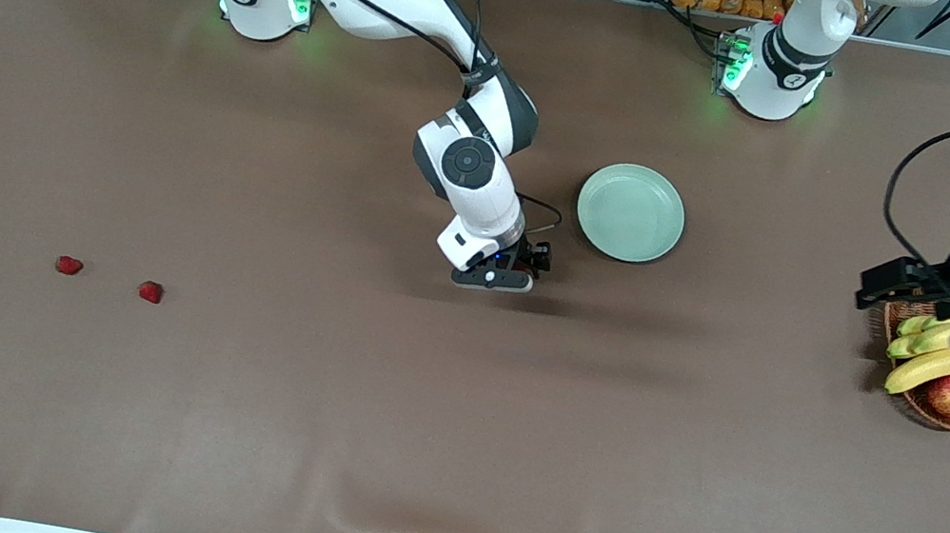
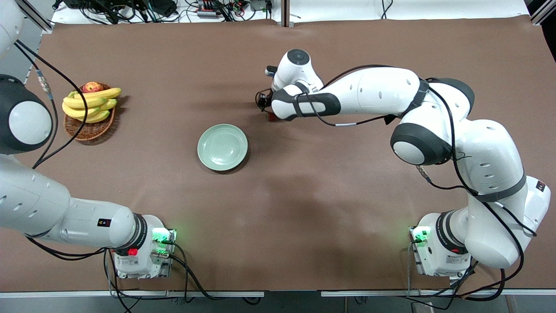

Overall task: Collect all strawberries into plate
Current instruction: 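Carry the strawberry to mid-table and release it with the right gripper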

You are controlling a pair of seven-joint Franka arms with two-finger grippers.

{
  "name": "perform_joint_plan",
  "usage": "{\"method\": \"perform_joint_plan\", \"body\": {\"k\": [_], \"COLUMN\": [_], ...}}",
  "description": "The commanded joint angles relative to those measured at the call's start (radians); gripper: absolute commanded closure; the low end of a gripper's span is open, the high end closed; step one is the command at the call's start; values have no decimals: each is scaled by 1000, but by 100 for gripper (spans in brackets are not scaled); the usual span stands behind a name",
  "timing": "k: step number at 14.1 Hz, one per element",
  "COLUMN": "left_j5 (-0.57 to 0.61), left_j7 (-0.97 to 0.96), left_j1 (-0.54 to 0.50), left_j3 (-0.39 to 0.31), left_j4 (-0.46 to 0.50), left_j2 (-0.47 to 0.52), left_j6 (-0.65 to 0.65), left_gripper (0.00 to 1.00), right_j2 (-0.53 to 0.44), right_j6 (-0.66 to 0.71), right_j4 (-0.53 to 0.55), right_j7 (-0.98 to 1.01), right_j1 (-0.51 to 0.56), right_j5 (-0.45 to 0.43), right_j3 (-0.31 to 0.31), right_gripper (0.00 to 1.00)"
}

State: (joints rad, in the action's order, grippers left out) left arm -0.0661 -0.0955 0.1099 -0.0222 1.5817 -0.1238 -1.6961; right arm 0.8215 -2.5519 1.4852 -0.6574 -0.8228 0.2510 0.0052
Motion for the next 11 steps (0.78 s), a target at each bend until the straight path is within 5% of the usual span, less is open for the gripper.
{"method": "perform_joint_plan", "body": {"k": [1, 6, 11], "left_j5": [-27, -44, -35], "left_j7": [-6, -78, -194], "left_j1": [17, 112, 234], "left_j3": [19, 33, 33], "left_j4": [-17, -17, -14], "left_j2": [-34, -106, -174], "left_j6": [-2, -62, -122], "left_gripper": [0, 0, 0], "right_j2": [-106, -261, -311], "right_j6": [117, 308, 459], "right_j4": [10, 56, 90], "right_j7": [-16, 10, 163], "right_j1": [42, 135, 145], "right_j5": [-2, -7, -15], "right_j3": [-20, -112, -306], "right_gripper": [0, 0, 0]}}
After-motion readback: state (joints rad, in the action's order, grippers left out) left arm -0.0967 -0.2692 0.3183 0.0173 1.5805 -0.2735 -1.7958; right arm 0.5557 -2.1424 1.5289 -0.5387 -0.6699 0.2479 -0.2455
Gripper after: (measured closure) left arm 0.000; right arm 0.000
